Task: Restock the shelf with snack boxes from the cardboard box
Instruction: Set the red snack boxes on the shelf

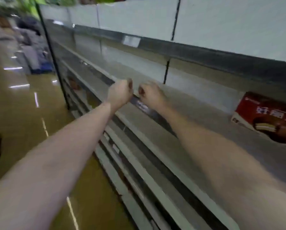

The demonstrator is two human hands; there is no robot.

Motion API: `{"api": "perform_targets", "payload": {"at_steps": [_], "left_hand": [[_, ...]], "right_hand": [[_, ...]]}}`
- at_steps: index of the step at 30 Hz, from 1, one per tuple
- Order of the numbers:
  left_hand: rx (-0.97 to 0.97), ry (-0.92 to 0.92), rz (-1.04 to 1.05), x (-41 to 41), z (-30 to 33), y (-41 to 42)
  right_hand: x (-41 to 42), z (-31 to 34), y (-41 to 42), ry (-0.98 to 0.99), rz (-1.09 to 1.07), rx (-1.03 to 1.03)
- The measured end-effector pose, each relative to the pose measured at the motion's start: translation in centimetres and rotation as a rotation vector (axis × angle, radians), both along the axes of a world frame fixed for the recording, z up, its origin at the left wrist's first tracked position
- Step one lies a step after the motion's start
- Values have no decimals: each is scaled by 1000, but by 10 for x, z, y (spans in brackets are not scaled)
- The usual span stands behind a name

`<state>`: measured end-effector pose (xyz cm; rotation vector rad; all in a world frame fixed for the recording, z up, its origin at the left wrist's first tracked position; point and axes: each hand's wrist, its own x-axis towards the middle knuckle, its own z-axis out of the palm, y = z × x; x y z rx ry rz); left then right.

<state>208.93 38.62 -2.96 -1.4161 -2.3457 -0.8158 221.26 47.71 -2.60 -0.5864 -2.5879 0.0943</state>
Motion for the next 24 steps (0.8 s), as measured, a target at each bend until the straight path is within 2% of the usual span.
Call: {"api": "perform_targets", "payload": {"at_steps": [4,8,13,17,21,24], "left_hand": [[-74,-90,289,-53,-35,-124],[-234,-227,595,-50,-93,-254],[-304,-421,890,27,-167,-415],[-299,-552,1118,112,-202,-522],[-231,-603,1219,187,-210,-581],[-280,-644,1302,226,-217,-611]], "right_hand": [[-78,-30,-79,-80,297,17],[-109,-88,-187,-174,601,-52],[-91,-175,-337,-439,908,-163],[-46,-225,-427,-519,1095,-245],[2,-244,-490,-542,1201,-399],[32,-257,-524,-654,1284,-432]]}}
